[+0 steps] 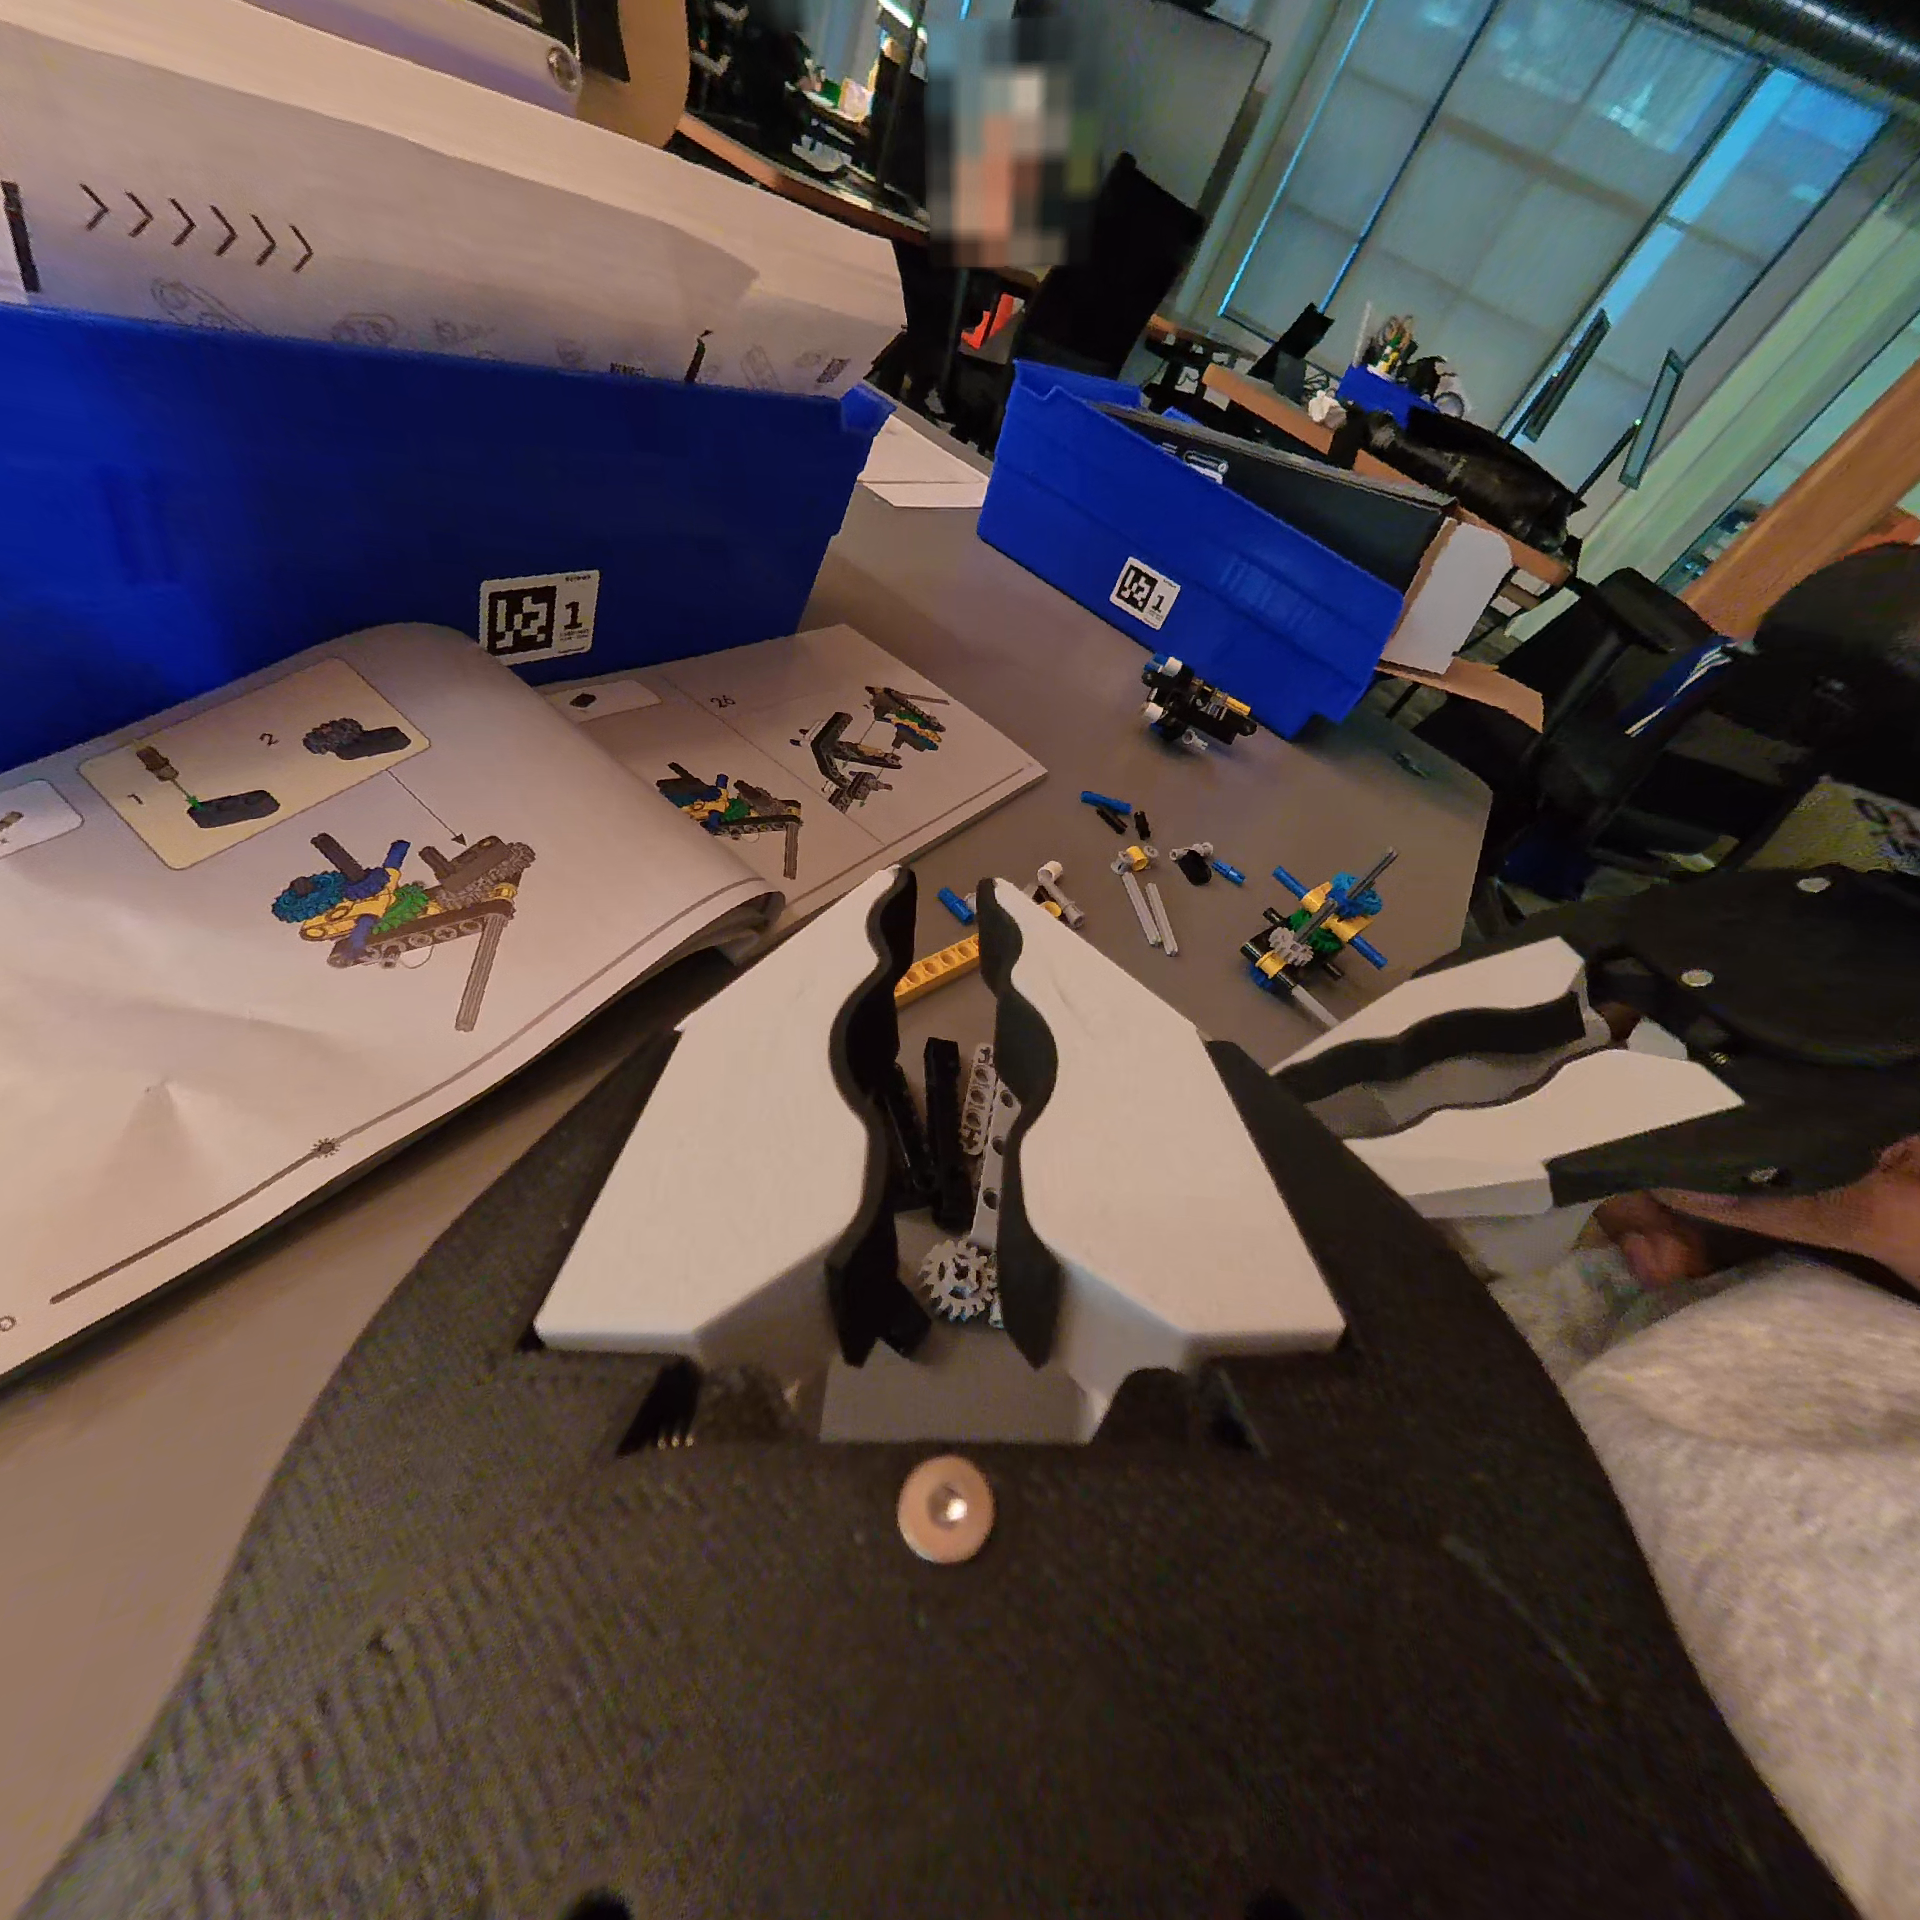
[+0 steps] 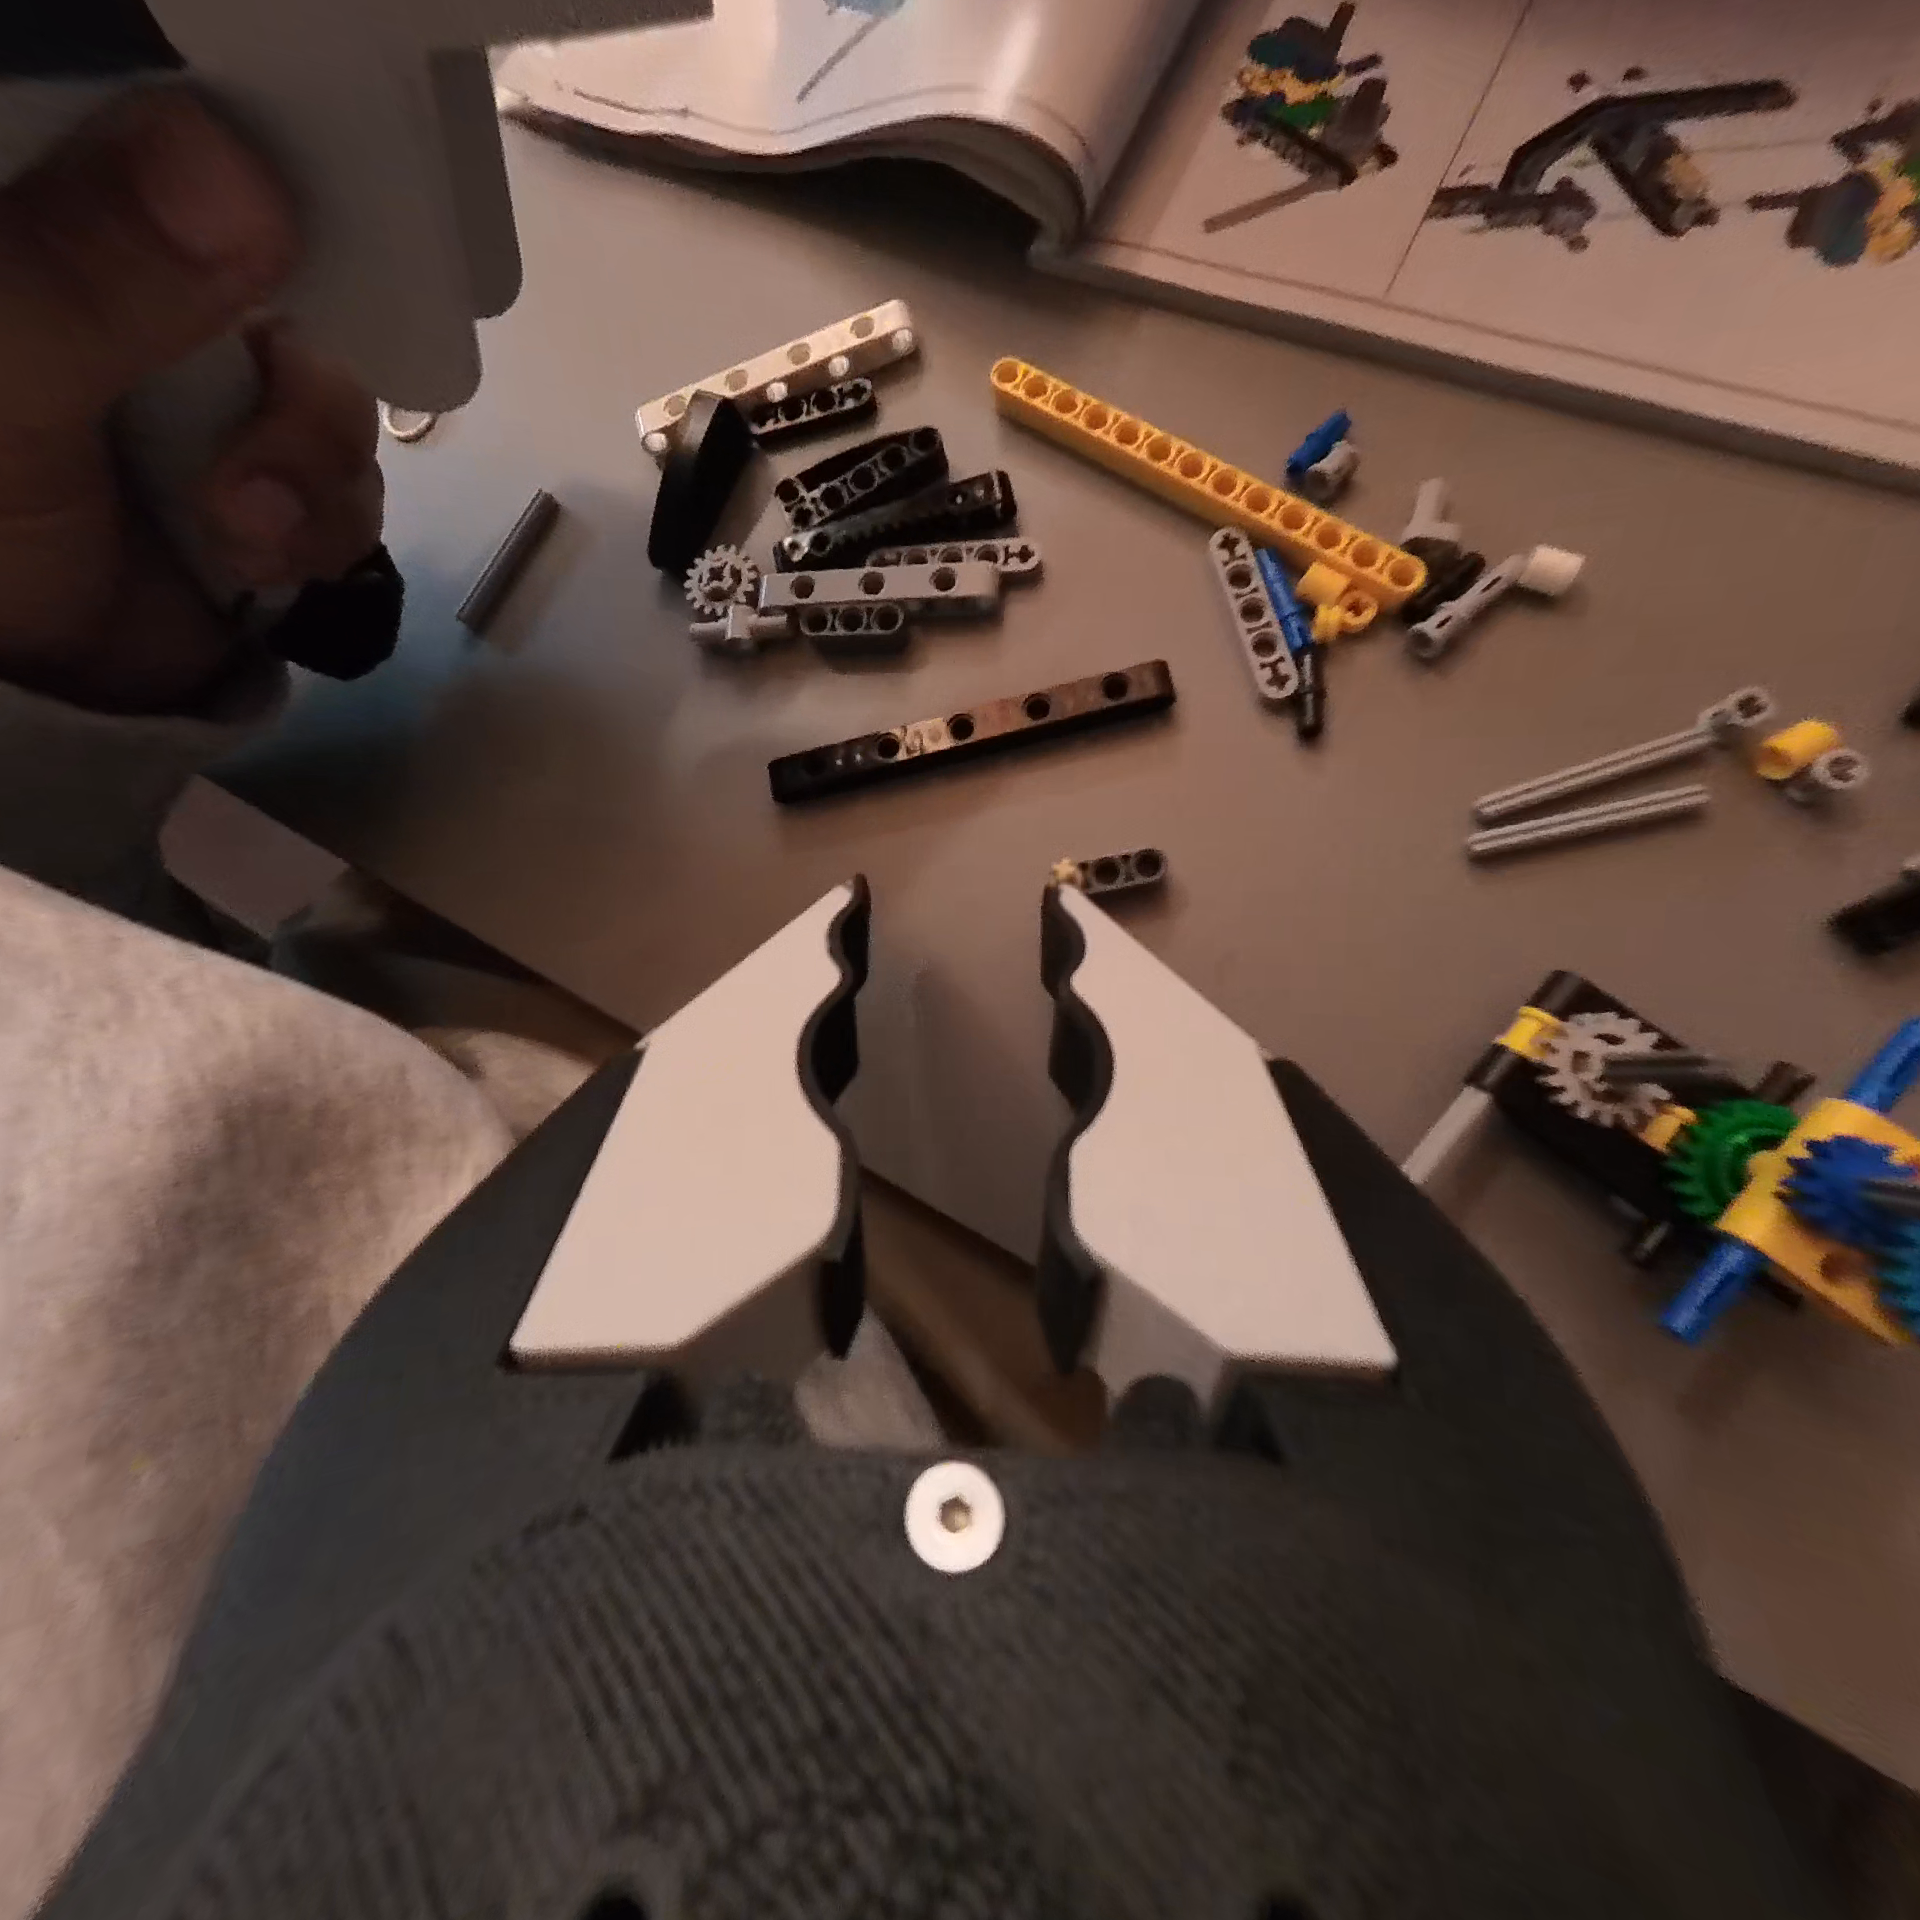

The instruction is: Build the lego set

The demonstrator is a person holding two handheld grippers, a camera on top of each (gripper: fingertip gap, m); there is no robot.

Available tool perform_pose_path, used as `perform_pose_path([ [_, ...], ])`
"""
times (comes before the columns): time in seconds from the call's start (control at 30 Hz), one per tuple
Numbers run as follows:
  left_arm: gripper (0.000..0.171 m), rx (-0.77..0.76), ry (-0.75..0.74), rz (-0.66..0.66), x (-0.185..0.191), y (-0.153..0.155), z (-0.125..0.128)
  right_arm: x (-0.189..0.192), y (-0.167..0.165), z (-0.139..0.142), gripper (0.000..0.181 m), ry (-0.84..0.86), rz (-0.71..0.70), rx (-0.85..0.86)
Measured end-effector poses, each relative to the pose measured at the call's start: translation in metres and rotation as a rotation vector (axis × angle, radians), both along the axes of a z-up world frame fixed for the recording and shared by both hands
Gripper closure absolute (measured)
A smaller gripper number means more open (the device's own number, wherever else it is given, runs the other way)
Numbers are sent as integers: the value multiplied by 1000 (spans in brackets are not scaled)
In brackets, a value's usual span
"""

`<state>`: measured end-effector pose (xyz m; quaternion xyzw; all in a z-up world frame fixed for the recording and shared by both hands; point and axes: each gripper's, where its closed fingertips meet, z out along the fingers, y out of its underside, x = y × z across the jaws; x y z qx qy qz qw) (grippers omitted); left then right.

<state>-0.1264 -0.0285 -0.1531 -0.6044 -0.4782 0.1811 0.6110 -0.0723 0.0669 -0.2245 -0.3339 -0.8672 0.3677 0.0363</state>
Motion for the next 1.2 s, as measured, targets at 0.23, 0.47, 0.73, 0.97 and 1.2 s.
perform_pose_path([
  [0.23,162,2,-2,-2,0,1,-1,-14,13,6,144,72,-8,42],
  [0.47,162,6,-6,-4,0,1,-1,-17,3,8,120,127,179,74],
  [0.73,163,-17,-16,5,-2,0,-5,-11,6,-8,126,71,200,84],
  [0.97,163,-45,-20,37,-3,-6,-8,4,8,-9,129,30,183,64],
  [1.2,164,-73,-15,60,-4,-10,-9,-4,8,17,130,69,197,-38],
])
